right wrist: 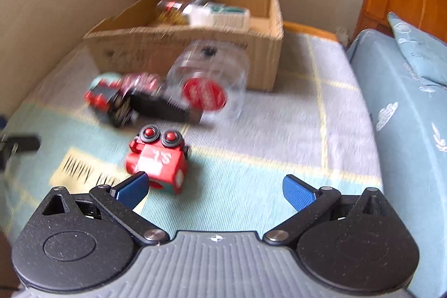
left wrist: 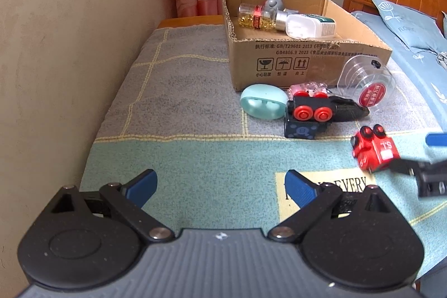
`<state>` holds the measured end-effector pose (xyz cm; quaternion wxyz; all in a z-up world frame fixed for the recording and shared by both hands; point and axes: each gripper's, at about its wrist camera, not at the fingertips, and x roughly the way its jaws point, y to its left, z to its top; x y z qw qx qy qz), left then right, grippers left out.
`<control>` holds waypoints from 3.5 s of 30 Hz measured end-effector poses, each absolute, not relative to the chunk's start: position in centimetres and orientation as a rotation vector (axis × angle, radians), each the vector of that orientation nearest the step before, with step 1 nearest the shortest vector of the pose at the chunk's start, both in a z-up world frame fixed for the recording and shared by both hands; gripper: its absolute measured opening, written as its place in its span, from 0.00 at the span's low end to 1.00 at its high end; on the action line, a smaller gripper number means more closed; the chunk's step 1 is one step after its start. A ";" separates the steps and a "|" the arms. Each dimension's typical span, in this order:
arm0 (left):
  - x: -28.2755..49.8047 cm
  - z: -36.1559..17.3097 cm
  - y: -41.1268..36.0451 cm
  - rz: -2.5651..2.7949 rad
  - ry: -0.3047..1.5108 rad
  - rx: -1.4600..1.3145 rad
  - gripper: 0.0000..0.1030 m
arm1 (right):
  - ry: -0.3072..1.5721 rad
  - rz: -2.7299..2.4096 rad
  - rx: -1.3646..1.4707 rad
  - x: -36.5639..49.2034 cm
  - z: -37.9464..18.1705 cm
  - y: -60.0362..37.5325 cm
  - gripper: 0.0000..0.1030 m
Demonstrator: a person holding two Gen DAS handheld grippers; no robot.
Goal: Organize rigid objects
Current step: 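Withdraw both tools from the box toward the remaining toy train cars, then lower the left tool onto the black train car with blue B face and close, then grasp the red S.L train car with the right tool while the left tool lifts the B car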
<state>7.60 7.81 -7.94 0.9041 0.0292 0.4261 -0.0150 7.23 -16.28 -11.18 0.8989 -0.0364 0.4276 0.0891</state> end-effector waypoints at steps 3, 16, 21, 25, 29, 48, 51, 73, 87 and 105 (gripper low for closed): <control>7.6 -8.0 7.9 -0.027 0.879 0.058 0.95 | 0.888 0.212 -0.077 6.4 -11.0 -16.0 1.00; 8.1 -6.7 7.5 -0.051 0.844 0.095 0.95 | 0.846 0.176 -0.103 9.0 -13.4 -12.2 1.00; 9.5 -6.2 6.1 -0.105 0.826 0.116 0.95 | 0.824 0.145 -0.090 7.9 -13.6 -15.2 1.00; 11.1 -6.2 4.0 -0.167 0.797 0.128 0.95 | 0.810 0.145 -0.090 7.2 -13.7 -16.2 1.00; 12.8 -6.6 2.2 -0.184 0.779 0.141 0.95 | 0.801 0.132 -0.087 7.0 -13.8 -16.1 1.00; 12.3 -8.2 3.7 -0.160 0.839 0.179 0.99 | 0.805 0.140 -0.090 7.0 -13.8 -16.2 1.00; 11.4 -7.7 3.6 -0.199 0.836 0.189 0.99 | 0.804 0.139 -0.089 7.0 -13.9 -16.1 1.00; 12.5 -11.7 4.6 -0.202 0.915 0.181 0.98 | 0.809 0.160 -0.100 7.0 -13.8 -16.2 1.00; 13.1 -11.1 2.8 -0.414 0.876 0.226 0.63 | 0.846 0.302 -0.171 8.2 -13.5 -15.6 1.00; 13.1 -11.0 3.3 -0.414 0.888 0.224 0.52 | 0.834 0.498 -0.284 10.0 -12.3 -13.7 0.63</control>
